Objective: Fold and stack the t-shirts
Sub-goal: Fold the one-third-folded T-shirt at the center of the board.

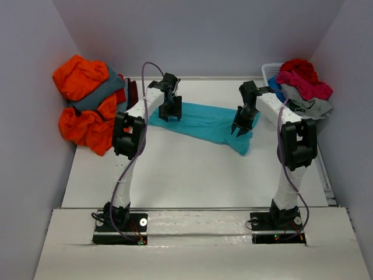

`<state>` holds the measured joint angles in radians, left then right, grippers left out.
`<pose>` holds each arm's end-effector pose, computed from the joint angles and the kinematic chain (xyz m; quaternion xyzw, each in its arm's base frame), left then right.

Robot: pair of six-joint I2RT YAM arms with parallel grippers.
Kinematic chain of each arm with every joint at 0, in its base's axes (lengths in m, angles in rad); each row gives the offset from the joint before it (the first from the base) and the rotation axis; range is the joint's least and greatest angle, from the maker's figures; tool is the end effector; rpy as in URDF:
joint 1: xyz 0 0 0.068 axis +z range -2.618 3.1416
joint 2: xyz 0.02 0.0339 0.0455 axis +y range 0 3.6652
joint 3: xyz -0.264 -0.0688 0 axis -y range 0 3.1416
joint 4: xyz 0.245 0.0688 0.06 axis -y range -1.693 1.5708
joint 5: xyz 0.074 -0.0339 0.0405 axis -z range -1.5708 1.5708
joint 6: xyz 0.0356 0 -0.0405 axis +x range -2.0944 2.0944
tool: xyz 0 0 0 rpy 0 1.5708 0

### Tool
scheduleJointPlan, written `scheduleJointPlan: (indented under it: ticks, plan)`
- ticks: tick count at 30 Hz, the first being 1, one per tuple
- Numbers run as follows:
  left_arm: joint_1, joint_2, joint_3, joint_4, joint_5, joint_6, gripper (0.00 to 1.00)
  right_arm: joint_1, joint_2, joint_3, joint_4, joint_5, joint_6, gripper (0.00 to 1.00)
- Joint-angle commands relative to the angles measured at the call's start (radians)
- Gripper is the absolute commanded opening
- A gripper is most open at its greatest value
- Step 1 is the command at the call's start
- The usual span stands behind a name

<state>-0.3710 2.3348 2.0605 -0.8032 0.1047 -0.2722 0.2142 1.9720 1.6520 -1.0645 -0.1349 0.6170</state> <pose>0.4707 -0.1871 0.1992 0.0606 0.9666 -0.1252 0.2153 0.3847 0.0886 0.2290 0.1926 0.9746 0.0989 0.0578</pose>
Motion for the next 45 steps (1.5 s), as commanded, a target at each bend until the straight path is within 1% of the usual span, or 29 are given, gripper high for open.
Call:
scheduleJointPlan:
  ticks: [1, 5, 6, 7, 8, 12, 15, 22, 31, 33, 36, 40, 45]
  plan:
    - [0.004, -0.071, 0.052, -0.016, -0.036, -0.005, 0.68, 0.03, 0.031, -0.021, 0.044, -0.034, -0.007, 0.35]
    - [0.015, -0.043, 0.087, -0.025, -0.095, -0.002, 0.68, 0.039, 0.051, -0.069, 0.073, -0.029, -0.002, 0.35]
    - [0.027, -0.019, 0.11, -0.037, -0.096, -0.005, 0.68, 0.039, 0.054, -0.075, 0.078, -0.031, -0.002, 0.35]
    - [0.027, -0.005, 0.119, -0.043, -0.132, -0.01, 0.68, 0.039, 0.057, -0.081, 0.084, -0.026, -0.002, 0.35]
    - [0.038, 0.006, 0.13, -0.047, -0.138, -0.016, 0.68, 0.039, 0.06, -0.087, 0.087, -0.025, -0.003, 0.35]
    - [0.058, 0.04, 0.15, -0.031, -0.181, -0.027, 0.68, 0.039, 0.071, -0.124, 0.109, -0.022, -0.008, 0.35]
    - [0.082, 0.086, 0.191, -0.066, -0.218, -0.028, 0.68, 0.039, 0.077, -0.152, 0.12, -0.02, -0.01, 0.35]
    - [0.147, 0.144, 0.152, -0.079, -0.238, -0.053, 0.68, 0.039, 0.05, -0.204, 0.138, -0.022, -0.007, 0.35]
    - [0.167, 0.193, 0.161, -0.097, -0.263, -0.062, 0.68, 0.039, 0.008, -0.259, 0.143, 0.012, -0.007, 0.36]
    - [0.167, 0.189, 0.144, -0.103, -0.263, -0.058, 0.68, 0.039, 0.005, -0.261, 0.133, 0.026, -0.007, 0.36]
    - [0.133, 0.158, 0.035, -0.084, -0.286, -0.036, 0.68, 0.039, -0.013, -0.265, 0.127, 0.031, -0.002, 0.37]
    - [0.104, 0.117, -0.074, -0.053, -0.289, -0.03, 0.68, 0.039, -0.048, -0.265, 0.115, 0.054, 0.007, 0.37]
    - [0.049, 0.071, -0.164, -0.039, -0.272, -0.025, 0.68, 0.039, -0.102, -0.274, 0.095, 0.083, 0.016, 0.38]
